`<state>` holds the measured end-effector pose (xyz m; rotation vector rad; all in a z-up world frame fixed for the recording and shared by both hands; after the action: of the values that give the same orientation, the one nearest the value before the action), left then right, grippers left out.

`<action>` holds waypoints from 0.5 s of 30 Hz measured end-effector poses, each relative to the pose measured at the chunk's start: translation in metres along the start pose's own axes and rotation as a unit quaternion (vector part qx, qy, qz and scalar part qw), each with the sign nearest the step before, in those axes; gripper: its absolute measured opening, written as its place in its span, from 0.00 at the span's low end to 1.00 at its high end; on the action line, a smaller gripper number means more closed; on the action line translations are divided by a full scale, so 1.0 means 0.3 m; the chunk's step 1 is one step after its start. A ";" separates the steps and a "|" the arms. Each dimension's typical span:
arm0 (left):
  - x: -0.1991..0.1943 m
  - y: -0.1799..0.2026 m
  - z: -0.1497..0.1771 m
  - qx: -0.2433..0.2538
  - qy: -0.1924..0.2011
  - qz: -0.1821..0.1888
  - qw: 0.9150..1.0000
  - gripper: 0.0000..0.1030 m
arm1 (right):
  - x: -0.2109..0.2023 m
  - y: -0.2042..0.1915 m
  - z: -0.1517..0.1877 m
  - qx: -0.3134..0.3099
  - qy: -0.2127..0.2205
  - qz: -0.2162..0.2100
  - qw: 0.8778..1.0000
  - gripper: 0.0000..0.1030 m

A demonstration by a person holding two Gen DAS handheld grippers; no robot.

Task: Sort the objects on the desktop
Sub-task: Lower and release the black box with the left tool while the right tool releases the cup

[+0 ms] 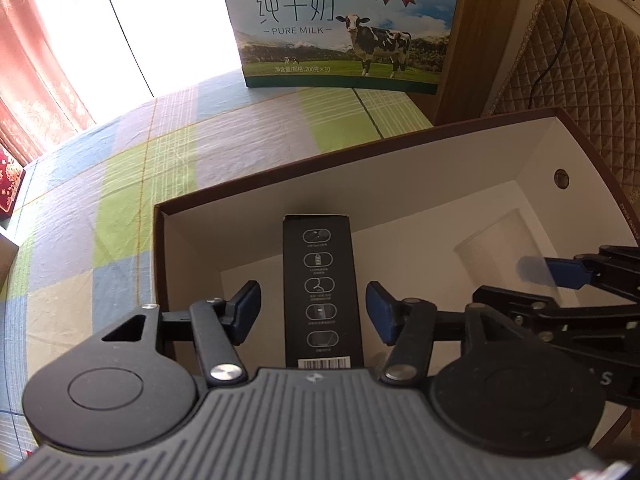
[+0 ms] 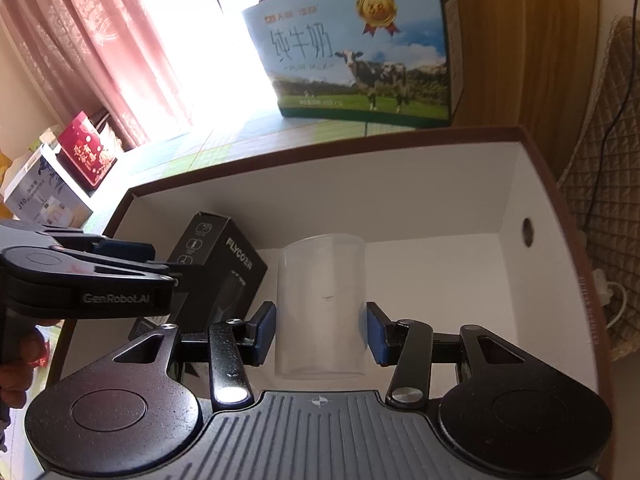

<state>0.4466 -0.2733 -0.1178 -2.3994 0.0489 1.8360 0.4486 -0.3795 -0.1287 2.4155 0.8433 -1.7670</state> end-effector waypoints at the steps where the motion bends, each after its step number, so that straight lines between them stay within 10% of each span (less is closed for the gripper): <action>1: -0.006 -0.005 0.001 -0.001 0.002 -0.001 1.000 0.53 | 0.008 -0.003 -0.003 0.001 -0.003 -0.001 1.000 0.43; 9: -0.040 -0.035 0.013 -0.013 0.012 -0.004 1.000 0.60 | 0.039 0.001 -0.031 0.019 0.007 0.001 1.000 0.45; 15: -0.071 -0.050 0.037 -0.020 0.018 0.000 1.000 0.72 | 0.001 0.013 -0.031 0.022 0.030 0.008 0.999 0.73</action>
<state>0.4319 -0.2580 -0.0991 -2.4599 0.0167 1.8100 0.4583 -0.3796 -0.1267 2.5069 0.7959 -1.7329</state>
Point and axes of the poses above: each gripper's, at about its wrist camera, not at the fingertips, and x roughly the way its jaws point, y to its right, z to its underside, the point moved 6 cm from there along x, roughly the way its jaws point, and after that the axes turned 15 degrees about -y, right-handed, at the moved point
